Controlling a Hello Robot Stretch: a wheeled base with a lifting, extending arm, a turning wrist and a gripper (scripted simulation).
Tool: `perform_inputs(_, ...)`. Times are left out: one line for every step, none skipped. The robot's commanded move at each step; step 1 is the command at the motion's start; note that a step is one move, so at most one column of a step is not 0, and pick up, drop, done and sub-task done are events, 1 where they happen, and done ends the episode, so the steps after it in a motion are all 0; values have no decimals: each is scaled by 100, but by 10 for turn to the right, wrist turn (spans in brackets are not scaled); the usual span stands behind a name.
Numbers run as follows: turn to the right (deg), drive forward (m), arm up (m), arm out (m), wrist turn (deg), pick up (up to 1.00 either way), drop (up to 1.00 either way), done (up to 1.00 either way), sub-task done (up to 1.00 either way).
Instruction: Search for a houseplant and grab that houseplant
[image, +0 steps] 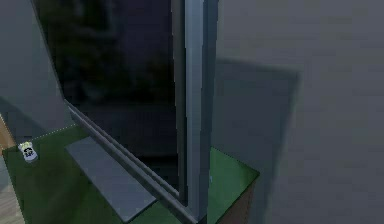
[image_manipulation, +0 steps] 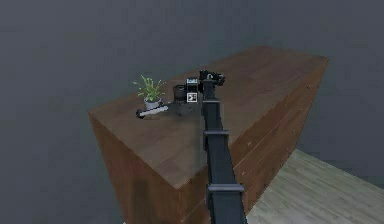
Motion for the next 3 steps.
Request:
perform_inputs(0, 0, 0, 0, 0, 100, 0, 0, 0)
perform_inputs(0, 0, 10, 0, 0, 0, 0, 0, 0)
perform_inputs(0, 0, 0, 0, 0, 0, 0, 100, 0)
